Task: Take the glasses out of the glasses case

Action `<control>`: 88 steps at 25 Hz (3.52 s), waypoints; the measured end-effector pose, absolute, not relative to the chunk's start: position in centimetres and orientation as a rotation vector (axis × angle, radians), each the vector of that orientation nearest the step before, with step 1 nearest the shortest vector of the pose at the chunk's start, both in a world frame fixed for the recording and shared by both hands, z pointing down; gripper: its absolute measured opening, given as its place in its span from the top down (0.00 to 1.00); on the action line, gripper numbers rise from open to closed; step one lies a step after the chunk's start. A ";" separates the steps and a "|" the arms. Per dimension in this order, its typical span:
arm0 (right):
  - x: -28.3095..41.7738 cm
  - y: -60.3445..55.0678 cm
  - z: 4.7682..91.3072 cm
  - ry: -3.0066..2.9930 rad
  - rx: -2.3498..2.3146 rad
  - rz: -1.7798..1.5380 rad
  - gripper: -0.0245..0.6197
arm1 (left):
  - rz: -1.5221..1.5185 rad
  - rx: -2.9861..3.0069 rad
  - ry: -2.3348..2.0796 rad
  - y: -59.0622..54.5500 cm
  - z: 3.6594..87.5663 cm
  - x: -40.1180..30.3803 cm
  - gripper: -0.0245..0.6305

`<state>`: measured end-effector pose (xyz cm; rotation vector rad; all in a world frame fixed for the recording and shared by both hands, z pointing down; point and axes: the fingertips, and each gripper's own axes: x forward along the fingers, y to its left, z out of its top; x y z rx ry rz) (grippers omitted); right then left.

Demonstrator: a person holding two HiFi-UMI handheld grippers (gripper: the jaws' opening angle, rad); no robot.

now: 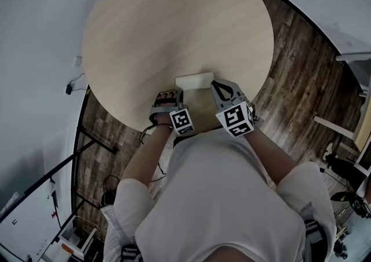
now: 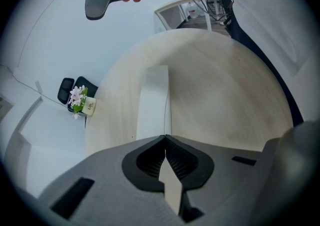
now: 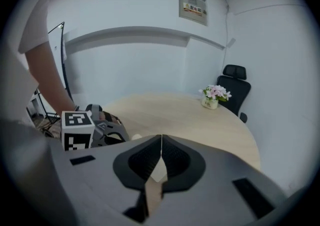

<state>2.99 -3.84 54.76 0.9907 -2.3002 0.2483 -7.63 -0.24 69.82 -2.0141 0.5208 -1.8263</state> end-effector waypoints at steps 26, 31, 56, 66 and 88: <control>0.8 -1.7 65.1 -1.910 0.295 -0.093 0.63 | -1.819 -2.062 0.535 -0.3 69.7 -7.5 0.95; 0.9 -2.1 66.3 -1.867 0.255 -0.141 0.54 | -1.820 -2.058 0.529 -0.3 69.8 -7.5 0.95; 1.0 -4.0 70.5 -1.764 0.080 -0.154 0.54 | -1.834 -2.067 0.549 -0.6 69.7 -7.4 0.95; 0.7 -4.0 70.7 -1.758 0.048 -0.130 0.54 | -1.813 -2.083 0.566 -0.6 69.6 -7.7 0.95; 0.8 -4.2 70.8 -1.723 -0.105 0.045 0.54 | -1.748 -1.991 0.561 -0.5 69.1 -7.2 0.95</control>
